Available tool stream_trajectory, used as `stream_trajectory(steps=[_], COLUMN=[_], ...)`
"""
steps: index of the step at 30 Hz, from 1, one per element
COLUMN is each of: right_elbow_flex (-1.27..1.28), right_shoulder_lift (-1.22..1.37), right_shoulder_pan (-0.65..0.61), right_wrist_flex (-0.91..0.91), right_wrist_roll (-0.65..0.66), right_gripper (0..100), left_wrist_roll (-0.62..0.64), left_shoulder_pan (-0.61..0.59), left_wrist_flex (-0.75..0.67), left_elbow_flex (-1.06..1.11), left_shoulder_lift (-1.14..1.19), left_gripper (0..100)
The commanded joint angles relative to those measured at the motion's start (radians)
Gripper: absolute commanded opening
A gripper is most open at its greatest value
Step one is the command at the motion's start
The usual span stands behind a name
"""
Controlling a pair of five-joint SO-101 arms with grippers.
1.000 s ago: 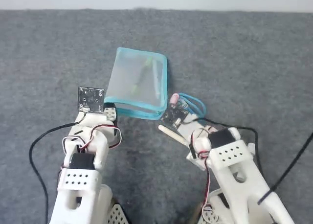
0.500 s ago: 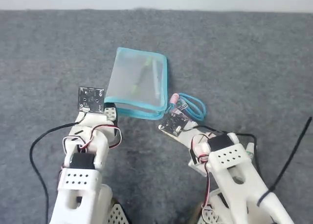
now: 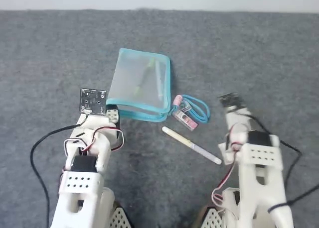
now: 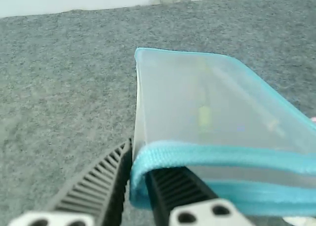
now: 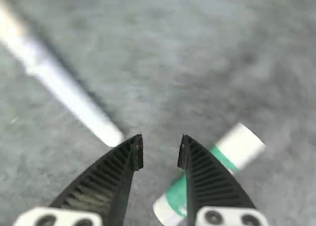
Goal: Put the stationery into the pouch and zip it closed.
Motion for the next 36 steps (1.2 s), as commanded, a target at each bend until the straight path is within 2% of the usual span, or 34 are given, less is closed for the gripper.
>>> stream_trajectory(steps=[1, 6, 9, 13, 16, 22, 30, 36], right_elbow_flex=[-0.069, -0.066, -0.066, -0.052, 0.011, 0.107, 0.138, 0.083], right_shoulder_lift=[-0.025, -0.024, -0.024, -0.022, -0.022, -0.022, -0.018, 0.165], right_shoulder_pan=[0.09, 0.229, 0.271, 0.272, 0.272, 0.271, 0.272, 0.277], right_wrist_flex=[0.019, 0.018, 0.016, 0.007, -0.065, -0.163, -0.173, -0.176], right_wrist_roll=[-0.054, -0.08, -0.08, -0.08, -0.08, -0.072, -0.069, -0.021], right_gripper=[13.4, 13.5, 13.5, 19.5, 24.6, 20.3, 19.5, 14.3], left_wrist_roll=[-0.009, -0.009, -0.009, -0.009, -0.009, -0.009, -0.009, -0.009], left_shoulder_pan=[0.0, 0.0, 0.0, -0.002, -0.006, -0.003, -0.006, -0.008], left_wrist_flex=[-0.029, -0.029, -0.029, -0.029, -0.029, -0.029, -0.029, -0.029], left_elbow_flex=[-0.015, -0.015, -0.015, -0.015, -0.015, -0.005, -0.005, -0.005], left_shoulder_lift=[-0.009, -0.009, -0.009, -0.009, -0.008, -0.009, -0.009, -0.009], left_gripper=[1, 1, 1, 1, 1, 1, 1, 1])
